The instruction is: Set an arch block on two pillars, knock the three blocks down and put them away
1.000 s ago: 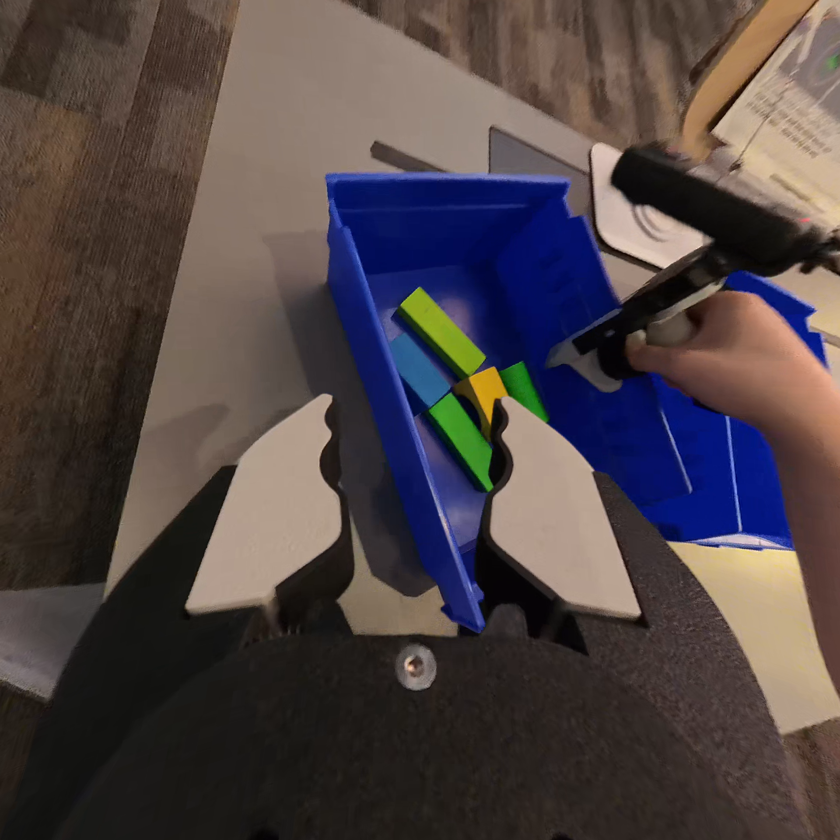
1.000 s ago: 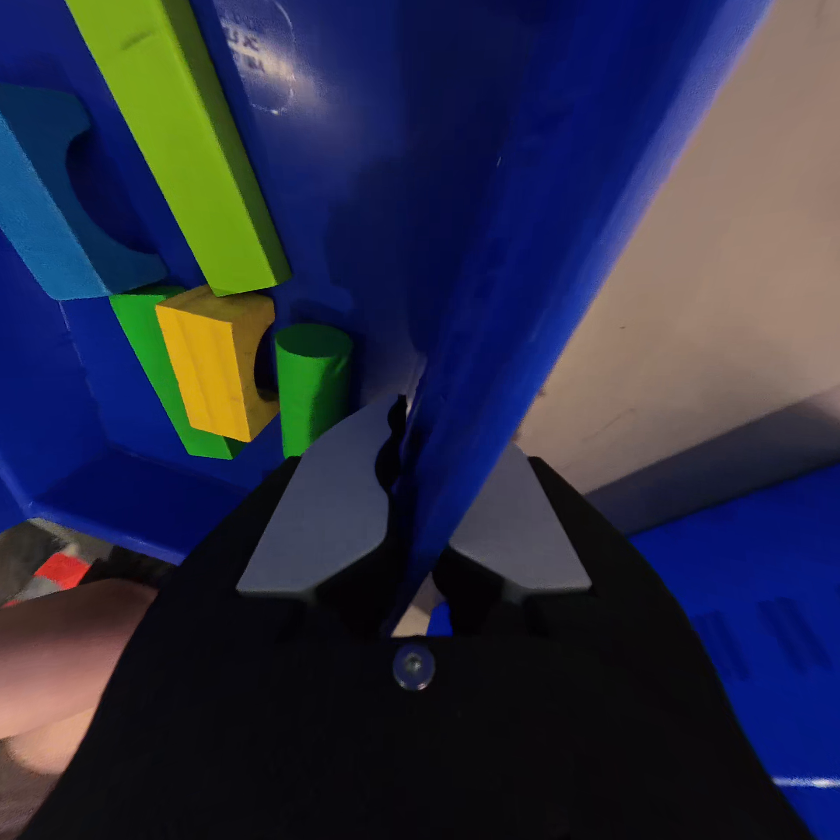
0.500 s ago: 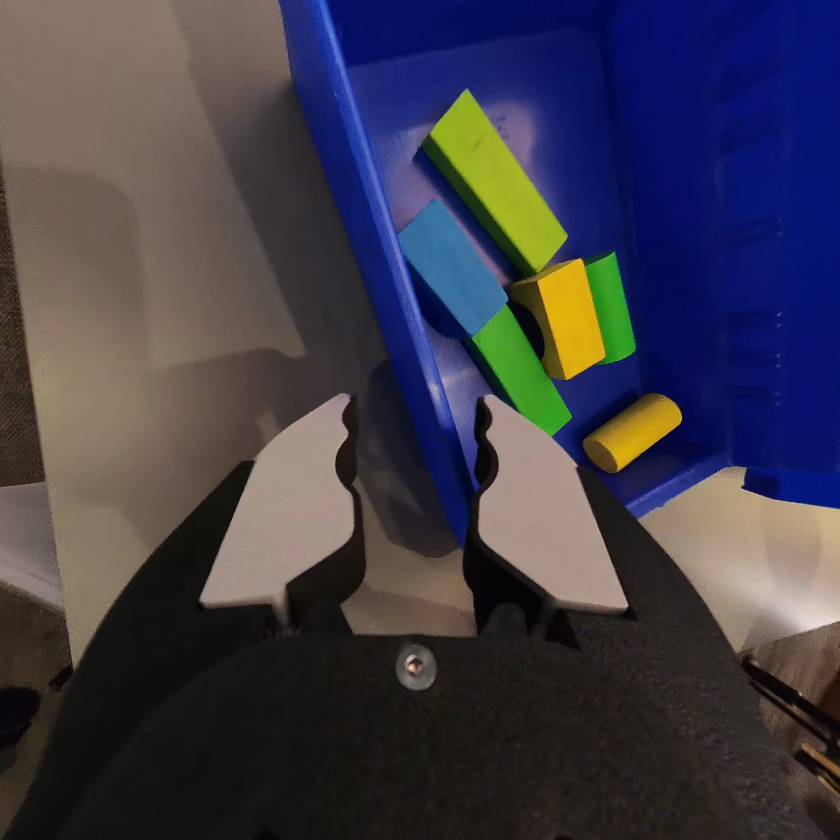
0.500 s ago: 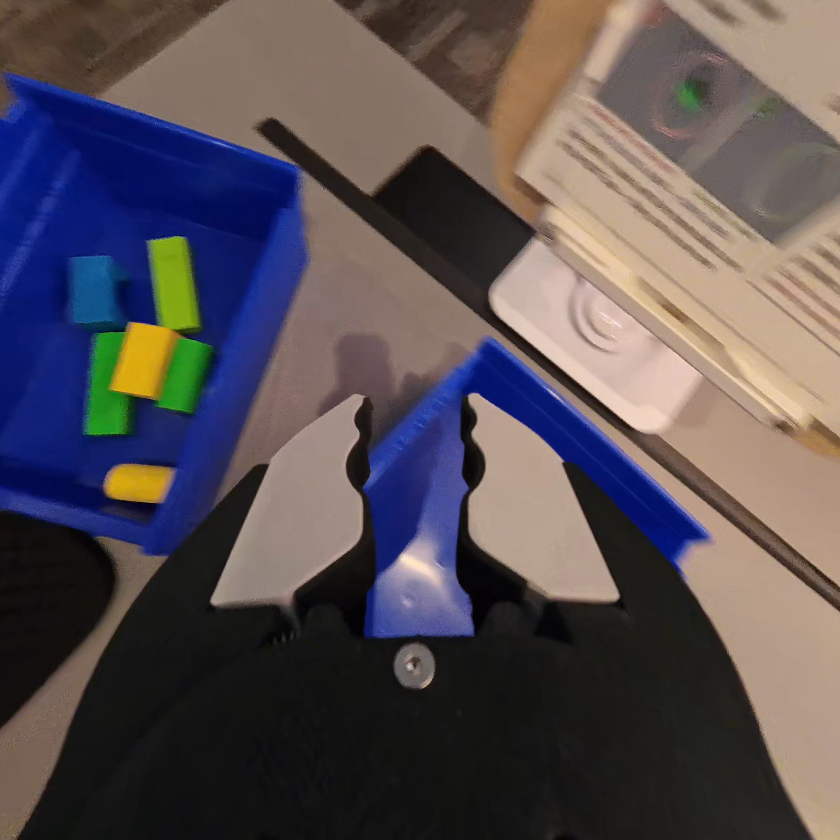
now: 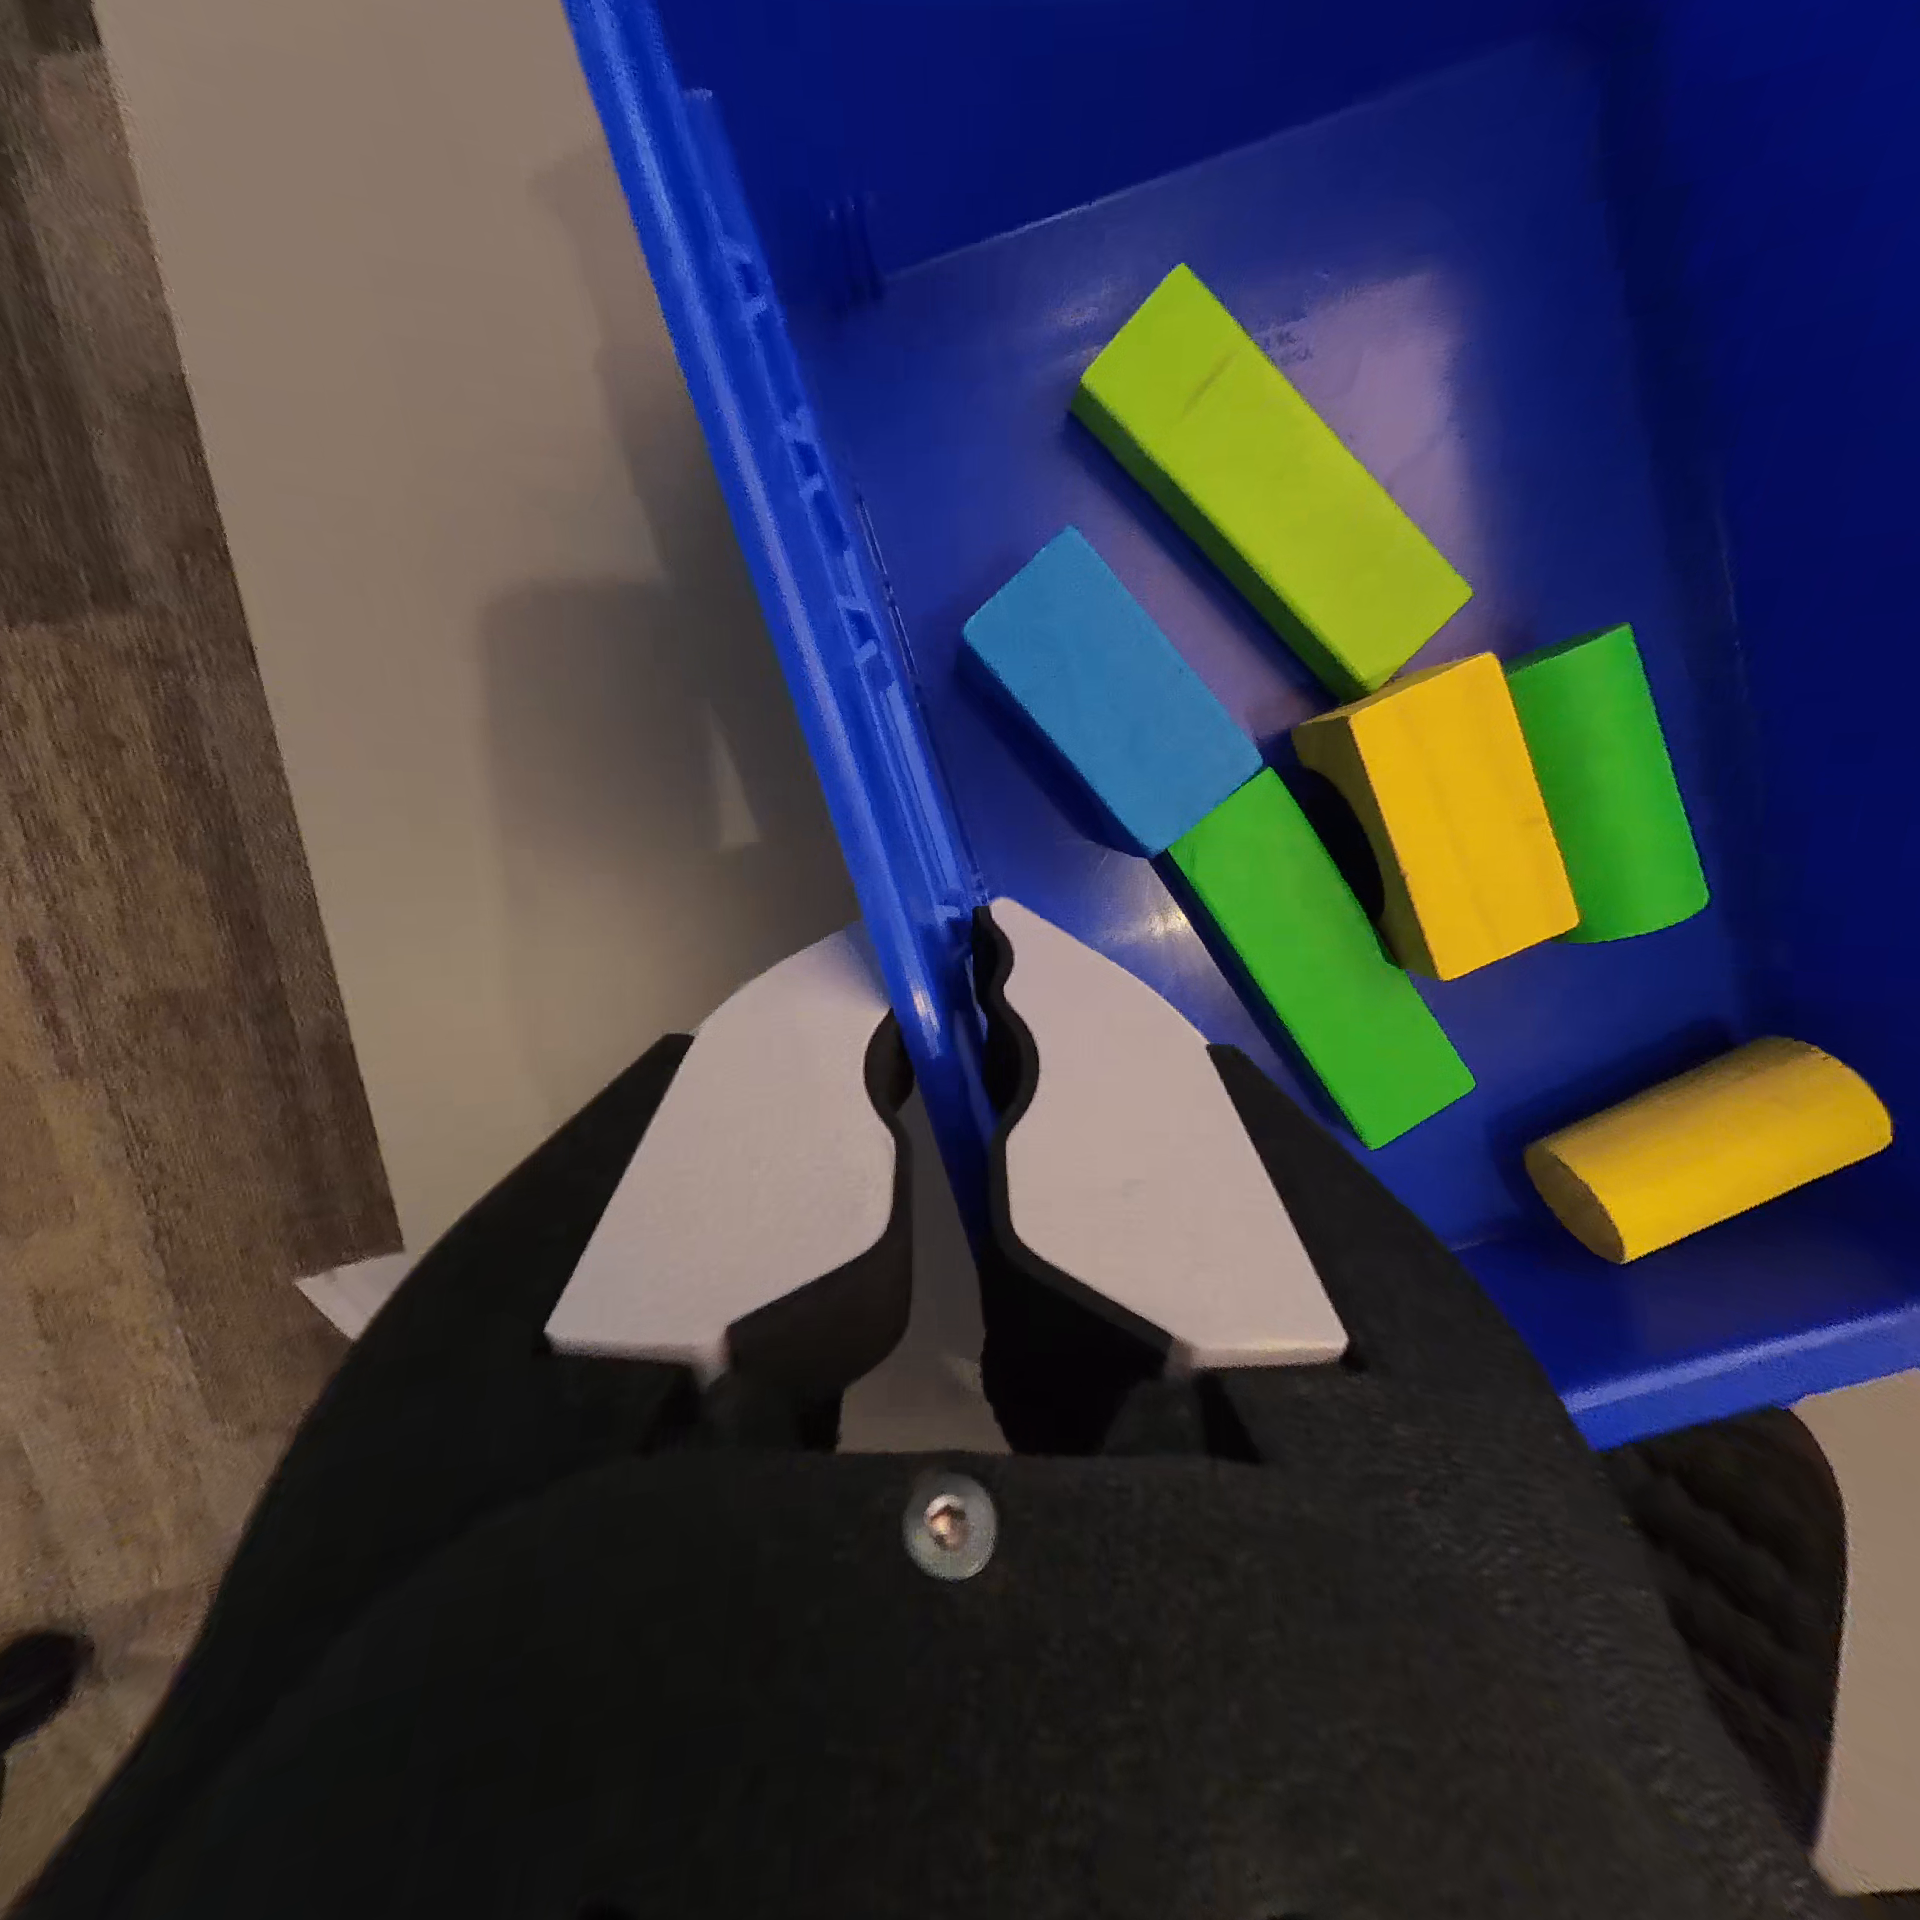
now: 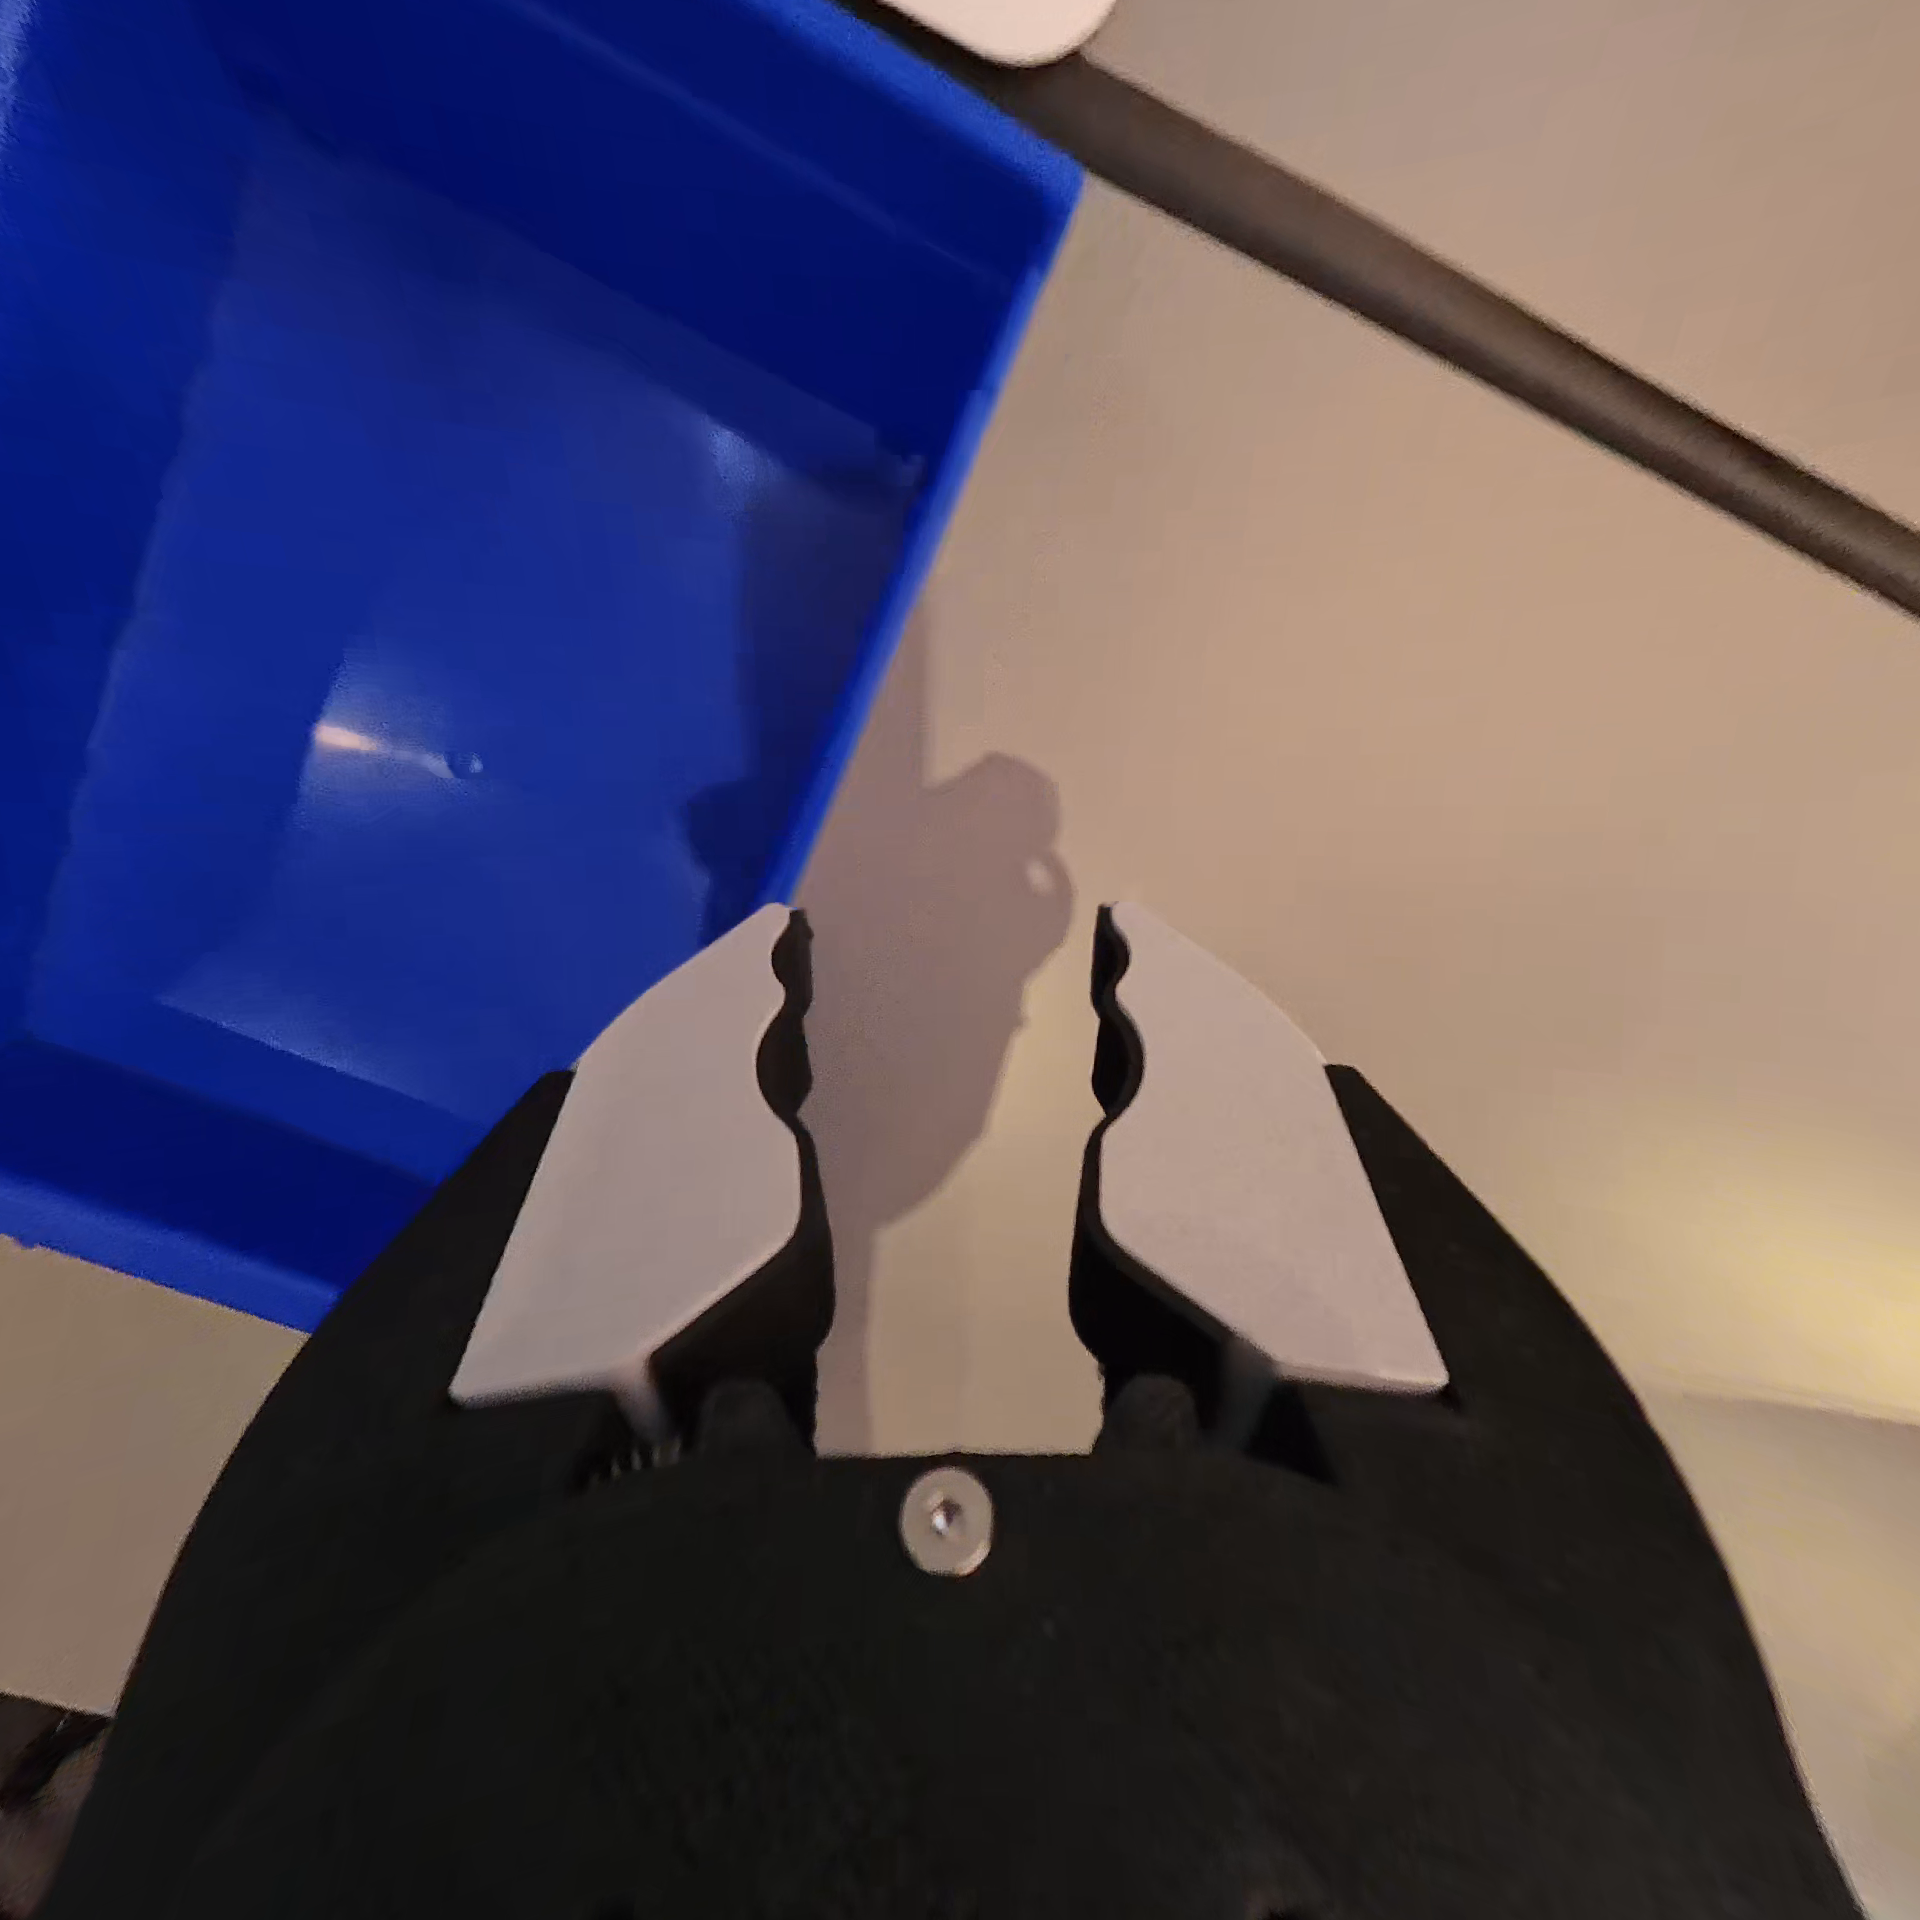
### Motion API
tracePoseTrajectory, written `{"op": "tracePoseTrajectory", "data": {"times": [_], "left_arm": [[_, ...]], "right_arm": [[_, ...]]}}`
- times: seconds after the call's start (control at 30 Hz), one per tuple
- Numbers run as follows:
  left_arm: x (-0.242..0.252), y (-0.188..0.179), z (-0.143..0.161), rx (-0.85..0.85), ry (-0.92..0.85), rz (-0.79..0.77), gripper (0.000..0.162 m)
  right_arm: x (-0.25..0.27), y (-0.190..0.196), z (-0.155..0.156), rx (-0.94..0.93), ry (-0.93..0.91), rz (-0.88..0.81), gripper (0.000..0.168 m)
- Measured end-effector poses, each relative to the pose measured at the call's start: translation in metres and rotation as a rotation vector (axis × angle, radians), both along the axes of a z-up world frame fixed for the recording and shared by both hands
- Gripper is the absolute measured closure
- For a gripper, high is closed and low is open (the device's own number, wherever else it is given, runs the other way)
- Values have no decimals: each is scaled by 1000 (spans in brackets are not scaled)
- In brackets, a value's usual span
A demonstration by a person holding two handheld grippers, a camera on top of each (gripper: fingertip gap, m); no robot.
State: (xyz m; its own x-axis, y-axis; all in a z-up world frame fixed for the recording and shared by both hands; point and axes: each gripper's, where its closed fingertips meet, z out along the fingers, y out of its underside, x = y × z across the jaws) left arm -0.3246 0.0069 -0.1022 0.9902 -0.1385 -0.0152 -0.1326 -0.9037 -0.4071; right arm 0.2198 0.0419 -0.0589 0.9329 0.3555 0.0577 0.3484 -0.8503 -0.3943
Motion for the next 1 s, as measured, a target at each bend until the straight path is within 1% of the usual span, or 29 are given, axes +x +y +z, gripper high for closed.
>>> {"op": "tracePoseTrajectory", "data": {"times": [0.13,0.27,0.37,0.4,0.47,0.57,0.6,0.63,0.67,0.73,0.8,0.83,0.87,0.9,0.97,1.0], "left_arm": [[7,5,0,7,13,-73,152],[16,11,0,21,16,-109,153],[16,11,0,20,37,-119,152],[16,11,0,23,43,-125,152],[17,13,0,26,31,-123,152],[18,14,0,42,20,-120,151],[21,14,1,47,-7,-119,147],[25,13,2,50,-48,-126,140],[25,14,5,70,-65,-122,137],[22,17,19,141,-81,-103,138],[18,18,39,229,-76,-89,137],[16,19,52,288,-63,-86,138],[17,18,66,345,-65,-89,138],[20,16,82,404,-81,-99,138],[32,11,119,552,-147,-129,135],[43,7,140,635,-216,-172,135]], "right_arm": [[14,-11,-12,-52,42,-3,115],[14,-14,-11,-55,121,-16,115],[0,-15,-6,-39,204,-24,114],[-9,-16,-4,-43,253,-31,108],[-20,-16,1,-46,303,-56,105],[-27,-11,-1,-34,268,-77,101],[-31,-12,-5,-54,268,-79,99],[-36,-15,-11,-85,262,-78,97],[-38,-17,-19,-120,238,-79,96],[-38,-19,-35,-173,169,-91,96],[-38,-20,-50,-225,121,-89,97],[-37,-21,-57,-252,91,-92,102],[-37,-24,-62,-284,72,-72,120],[-42,-27,-66,-317,84,-37,146],[-43,-27,-67,-347,112,-46,153],[-41,-26,-66,-354,118,-50,157]]}}
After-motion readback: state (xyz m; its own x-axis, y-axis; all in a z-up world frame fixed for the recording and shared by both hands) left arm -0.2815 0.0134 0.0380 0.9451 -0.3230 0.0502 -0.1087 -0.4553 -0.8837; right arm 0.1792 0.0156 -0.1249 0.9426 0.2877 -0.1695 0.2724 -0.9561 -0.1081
